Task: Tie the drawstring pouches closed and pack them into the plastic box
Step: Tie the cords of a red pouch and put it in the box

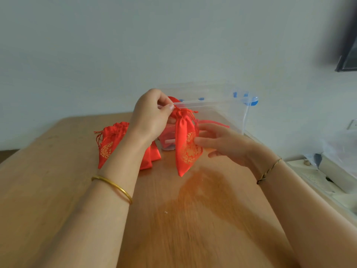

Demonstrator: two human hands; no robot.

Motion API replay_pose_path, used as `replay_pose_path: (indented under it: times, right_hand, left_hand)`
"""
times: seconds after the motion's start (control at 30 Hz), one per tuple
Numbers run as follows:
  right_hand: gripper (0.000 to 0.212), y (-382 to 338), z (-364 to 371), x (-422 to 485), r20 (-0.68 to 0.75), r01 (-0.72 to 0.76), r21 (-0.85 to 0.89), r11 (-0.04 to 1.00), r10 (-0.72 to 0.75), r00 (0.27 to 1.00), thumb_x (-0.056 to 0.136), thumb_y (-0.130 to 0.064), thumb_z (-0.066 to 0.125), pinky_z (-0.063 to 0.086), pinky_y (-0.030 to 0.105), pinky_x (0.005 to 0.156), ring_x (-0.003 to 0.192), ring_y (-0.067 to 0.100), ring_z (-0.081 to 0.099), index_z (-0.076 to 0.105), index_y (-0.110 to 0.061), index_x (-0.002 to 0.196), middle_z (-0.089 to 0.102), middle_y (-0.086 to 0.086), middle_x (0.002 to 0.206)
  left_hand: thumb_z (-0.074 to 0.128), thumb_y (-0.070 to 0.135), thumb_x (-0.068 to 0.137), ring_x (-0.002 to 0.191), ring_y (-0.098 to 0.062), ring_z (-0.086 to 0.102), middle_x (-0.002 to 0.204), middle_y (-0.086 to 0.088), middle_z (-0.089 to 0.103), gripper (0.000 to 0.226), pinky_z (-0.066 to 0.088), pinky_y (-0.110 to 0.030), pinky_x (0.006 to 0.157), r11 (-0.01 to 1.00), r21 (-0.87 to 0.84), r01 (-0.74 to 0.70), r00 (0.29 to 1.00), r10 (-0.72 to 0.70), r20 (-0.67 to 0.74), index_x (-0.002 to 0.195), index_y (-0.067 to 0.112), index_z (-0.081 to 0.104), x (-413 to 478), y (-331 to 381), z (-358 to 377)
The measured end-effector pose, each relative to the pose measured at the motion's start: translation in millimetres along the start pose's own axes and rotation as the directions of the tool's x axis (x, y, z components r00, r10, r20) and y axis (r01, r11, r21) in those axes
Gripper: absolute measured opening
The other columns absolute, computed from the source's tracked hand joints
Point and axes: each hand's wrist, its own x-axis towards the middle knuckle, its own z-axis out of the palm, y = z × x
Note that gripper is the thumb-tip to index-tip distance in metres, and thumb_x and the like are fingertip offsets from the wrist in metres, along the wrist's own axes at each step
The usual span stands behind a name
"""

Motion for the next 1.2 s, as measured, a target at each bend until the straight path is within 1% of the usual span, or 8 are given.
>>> replay_pose_path:
  times: [0.2,0.4,0.63,0.7,0.83,0.9,1.0,1.2]
  right_hand:
    - [0.002,-14.3,3.8,-9.3,-0.063,0.114,0.043,0.993,-0.111,0.992,0.085,-0.011,0.064,0.04,0.018,0.05,0.059,0.008,0.053,0.063,-0.011,0.082,0.062,0.003,0.072]
    - [0.011,-61.7,-30.4,2.7,-0.278,0.202,0.037,0.979,-0.184,0.943,0.083,-0.008,0.065,0.041,0.025,0.054,0.056,0.013,0.05,0.063,-0.011,0.072,0.057,0.005,0.064]
    - [0.014,-84.4,-87.7,83.5,-0.507,-0.066,-0.185,0.981,-0.037,0.861,0.079,-0.014,0.068,0.034,0.015,0.035,0.019,0.004,0.037,0.055,-0.013,0.073,0.056,0.003,0.048]
    - [0.024,-80.7,-97.2,99.4,-0.48,-0.127,-0.258,0.958,-0.013,0.877,0.076,-0.016,0.072,0.042,0.024,0.05,0.021,-0.001,0.041,0.049,-0.016,0.069,0.061,0.007,0.077]
    - [0.033,-71.8,-93.9,101.3,-0.403,-0.257,-0.532,0.806,0.026,0.915,0.087,-0.02,0.061,0.04,0.023,0.052,0.041,0.016,0.052,0.047,-0.008,0.059,0.071,0.02,0.083]
    - [0.024,-70.7,-87.5,94.5,-0.493,-0.277,-0.603,0.748,-0.077,0.866,0.087,-0.014,0.056,0.041,0.026,0.056,0.059,0.025,0.053,0.053,-0.001,0.066,0.04,0.0,0.052]
    - [0.019,-74.3,-73.9,79.9,-0.571,-0.205,-0.568,0.797,-0.202,0.796,0.079,-0.004,0.048,0.053,0.034,0.073,0.081,0.033,0.065,0.065,-0.002,0.088,0.068,0.015,0.089]
    - [0.016,-80.3,-4.9,13.4,-0.282,0.149,-0.344,0.927,-0.254,0.925,0.082,-0.004,0.052,0.042,0.017,0.041,0.06,0.024,0.065,0.063,-0.007,0.071,0.07,0.013,0.071]
  left_hand:
    - [0.057,0.01,0.082,0.1,-0.034,0.063,0.092,-0.014,0.065,0.018,0.051,-0.051,0.088,0.982,-0.167,0.086,0.993,-0.097,-0.062,0.069,0.023,0.058,4.7,-9.7,-2.1]
    - [0.05,0.004,0.086,0.075,-0.015,0.065,0.087,-0.002,0.063,0.018,0.053,-0.025,0.067,0.99,-0.1,0.097,0.956,-0.12,-0.268,0.082,0.018,0.06,12.4,-18.7,-11.2]
    - [0.049,0.005,0.083,0.094,-0.022,0.06,0.092,-0.001,0.061,0.019,0.047,-0.031,0.084,0.973,0.079,0.215,0.901,-0.167,-0.401,0.093,0.011,0.064,18.4,-41.9,-17.9]
    - [0.049,0.004,0.083,0.094,-0.022,0.059,0.097,-0.005,0.064,0.02,0.043,-0.028,0.082,0.96,0.132,0.246,0.899,-0.175,-0.402,0.094,0.011,0.064,16.4,-50.2,-19.7]
    - [0.052,0.008,0.082,0.113,-0.033,0.053,0.117,-0.015,0.062,0.031,0.042,-0.038,0.097,0.835,0.437,0.336,0.93,-0.222,-0.292,0.111,0.008,0.064,11.5,-71.5,-27.1]
    - [0.054,0.018,0.085,0.122,-0.038,0.043,0.128,-0.018,0.052,0.036,0.036,-0.044,0.101,0.666,0.646,0.372,0.927,-0.294,-0.232,0.12,0.012,0.058,6.4,-77.0,-29.5]
    - [0.051,0.028,0.091,0.129,-0.037,0.032,0.137,-0.015,0.042,0.039,0.03,-0.048,0.103,0.515,0.773,0.371,0.908,-0.373,-0.187,0.128,0.016,0.051,-1.8,-82.5,-28.9]
    - [0.054,0.023,0.091,0.125,-0.036,0.037,0.131,-0.013,0.043,0.028,0.029,-0.048,0.103,0.546,0.761,0.35,0.92,-0.352,-0.171,0.118,0.02,0.058,-10.6,-96.6,-27.0]
